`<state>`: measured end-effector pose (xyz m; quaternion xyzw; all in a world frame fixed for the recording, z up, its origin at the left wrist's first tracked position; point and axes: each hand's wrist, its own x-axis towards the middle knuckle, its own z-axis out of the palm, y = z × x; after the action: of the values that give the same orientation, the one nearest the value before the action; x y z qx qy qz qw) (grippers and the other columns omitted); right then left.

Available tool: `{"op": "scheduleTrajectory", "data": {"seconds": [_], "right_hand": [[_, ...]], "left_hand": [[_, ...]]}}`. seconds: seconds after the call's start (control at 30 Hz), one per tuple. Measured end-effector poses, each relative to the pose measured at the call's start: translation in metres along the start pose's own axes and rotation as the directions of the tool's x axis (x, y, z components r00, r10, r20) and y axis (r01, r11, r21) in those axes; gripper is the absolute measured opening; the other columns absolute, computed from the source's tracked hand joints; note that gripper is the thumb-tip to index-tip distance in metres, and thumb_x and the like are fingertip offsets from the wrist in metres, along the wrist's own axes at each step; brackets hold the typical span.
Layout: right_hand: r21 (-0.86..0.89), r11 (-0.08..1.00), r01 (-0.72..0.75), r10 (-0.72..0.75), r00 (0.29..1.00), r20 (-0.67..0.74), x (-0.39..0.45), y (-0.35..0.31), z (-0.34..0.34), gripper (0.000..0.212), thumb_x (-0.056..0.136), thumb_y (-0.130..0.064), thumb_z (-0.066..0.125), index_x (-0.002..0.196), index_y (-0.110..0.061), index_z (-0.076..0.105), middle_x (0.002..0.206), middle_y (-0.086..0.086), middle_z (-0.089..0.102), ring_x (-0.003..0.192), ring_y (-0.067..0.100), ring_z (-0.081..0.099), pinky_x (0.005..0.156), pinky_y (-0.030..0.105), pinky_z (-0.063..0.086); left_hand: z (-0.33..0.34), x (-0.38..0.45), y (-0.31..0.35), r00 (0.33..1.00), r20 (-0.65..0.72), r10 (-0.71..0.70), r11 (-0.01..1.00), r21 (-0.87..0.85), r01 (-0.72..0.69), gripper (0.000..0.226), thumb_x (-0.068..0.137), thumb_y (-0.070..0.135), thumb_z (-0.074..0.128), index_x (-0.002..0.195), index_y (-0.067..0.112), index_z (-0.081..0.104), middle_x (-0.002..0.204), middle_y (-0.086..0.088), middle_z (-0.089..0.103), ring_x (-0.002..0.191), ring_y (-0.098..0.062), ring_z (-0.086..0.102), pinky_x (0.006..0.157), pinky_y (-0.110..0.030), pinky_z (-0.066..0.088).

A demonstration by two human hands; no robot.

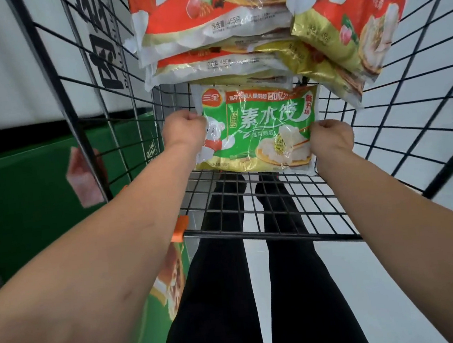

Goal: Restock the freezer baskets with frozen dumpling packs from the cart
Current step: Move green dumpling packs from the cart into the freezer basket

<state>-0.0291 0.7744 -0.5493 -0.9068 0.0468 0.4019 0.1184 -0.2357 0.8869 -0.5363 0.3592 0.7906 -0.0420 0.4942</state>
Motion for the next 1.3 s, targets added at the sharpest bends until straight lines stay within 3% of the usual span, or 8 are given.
{"op": "scheduleTrajectory", "data": {"seconds": [0.17, 0.33, 0.63, 0.73, 0.83, 1.0, 1.1, 1.3], "right_hand": [[0.016, 1.000, 0.003, -0.004, 1.000, 0.022, -0.045, -0.011, -0.033, 0.027, 0.092, -0.018, 0.052, 0.112, -0.013, 0.069, 0.117, 0.007, 0.067, 0.091, 0.023, 0.063, 0.072, 0.027, 0.048], [0.146, 0.986, 0.081, -0.093, 0.992, 0.082, -0.095, -0.015, -0.085, 0.020, 0.090, -0.014, 0.054, 0.071, -0.016, 0.061, 0.078, 0.003, 0.064, 0.068, 0.019, 0.055, 0.059, 0.026, 0.041], [0.210, 0.929, 0.306, -0.347, 0.916, 0.201, -0.175, -0.042, -0.174, 0.011, 0.092, -0.013, 0.058, 0.087, -0.012, 0.067, 0.082, 0.001, 0.067, 0.076, 0.019, 0.062, 0.071, 0.028, 0.049], [0.236, 0.901, 0.363, -0.413, 0.884, 0.219, -0.190, -0.054, -0.191, 0.014, 0.091, -0.012, 0.060, 0.091, 0.000, 0.068, 0.095, 0.015, 0.073, 0.094, 0.036, 0.071, 0.089, 0.050, 0.057], [0.275, 0.877, 0.395, -0.466, 0.839, 0.279, -0.211, -0.064, -0.201, 0.018, 0.094, -0.007, 0.059, 0.076, -0.011, 0.064, 0.089, 0.009, 0.072, 0.087, 0.032, 0.073, 0.083, 0.051, 0.059], [0.237, 0.832, 0.502, -0.555, 0.734, 0.391, -0.249, -0.071, -0.194, 0.013, 0.094, -0.008, 0.061, 0.101, -0.009, 0.071, 0.098, 0.012, 0.075, 0.087, 0.029, 0.074, 0.080, 0.049, 0.061], [0.207, 0.776, 0.595, -0.615, 0.643, 0.456, -0.289, -0.067, -0.172, 0.012, 0.094, -0.006, 0.062, 0.087, -0.013, 0.069, 0.094, 0.009, 0.074, 0.091, 0.028, 0.072, 0.086, 0.048, 0.059], [0.153, 0.633, 0.759, -0.676, 0.446, 0.587, -0.384, -0.047, -0.098, 0.011, 0.092, -0.010, 0.061, 0.089, -0.014, 0.071, 0.093, 0.010, 0.075, 0.089, 0.029, 0.073, 0.085, 0.050, 0.059]], "left_hand": [[-0.026, -0.046, 0.011, 0.999, 0.025, 0.049, 0.998, -0.029, -0.048, 0.012, 0.092, 0.013, 0.058, 0.081, 0.017, 0.061, 0.075, 0.000, 0.059, 0.065, -0.017, 0.051, 0.059, -0.024, 0.041], [-0.059, -0.114, 0.027, 0.995, -0.033, 0.097, 0.989, -0.105, -0.100, 0.023, 0.091, 0.011, 0.055, 0.069, 0.017, 0.054, 0.069, 0.001, 0.057, 0.065, -0.017, 0.052, 0.059, -0.025, 0.040], [-0.116, -0.239, 0.027, 0.972, -0.162, 0.169, 0.924, -0.318, -0.214, 0.028, 0.090, 0.008, 0.057, 0.065, 0.017, 0.052, 0.055, 0.001, 0.048, 0.044, -0.012, 0.043, 0.046, -0.025, 0.032], [-0.131, -0.266, 0.018, 0.975, -0.171, 0.142, 0.866, -0.455, -0.206, 0.025, 0.084, 0.009, 0.063, 0.062, 0.019, 0.057, 0.049, 0.000, 0.051, 0.043, -0.017, 0.044, 0.047, -0.025, 0.033], [-0.152, -0.286, -0.001, 0.975, -0.195, 0.104, 0.799, -0.568, -0.199, 0.021, 0.076, 0.012, 0.064, 0.055, 0.018, 0.060, 0.053, -0.002, 0.057, 0.052, -0.023, 0.052, 0.056, -0.031, 0.040], [-0.185, -0.310, -0.057, 0.966, -0.255, 0.037, 0.640, -0.736, -0.219, 0.019, 0.070, 0.005, 0.068, 0.055, 0.015, 0.061, 0.062, -0.009, 0.062, 0.067, -0.026, 0.060, 0.067, -0.038, 0.053], [-0.211, -0.324, -0.099, 0.944, -0.330, -0.025, 0.580, -0.773, -0.255, 0.027, 0.079, -0.002, 0.067, 0.058, 0.013, 0.058, 0.062, -0.009, 0.061, 0.073, -0.027, 0.061, 0.077, -0.047, 0.054], [-0.267, -0.341, -0.206, 0.917, -0.385, -0.105, 0.512, -0.811, -0.282, 0.024, 0.093, 0.003, 0.061, 0.071, 0.013, 0.056, 0.064, -0.006, 0.057, 0.056, -0.019, 0.054, 0.052, -0.023, 0.043]]}}
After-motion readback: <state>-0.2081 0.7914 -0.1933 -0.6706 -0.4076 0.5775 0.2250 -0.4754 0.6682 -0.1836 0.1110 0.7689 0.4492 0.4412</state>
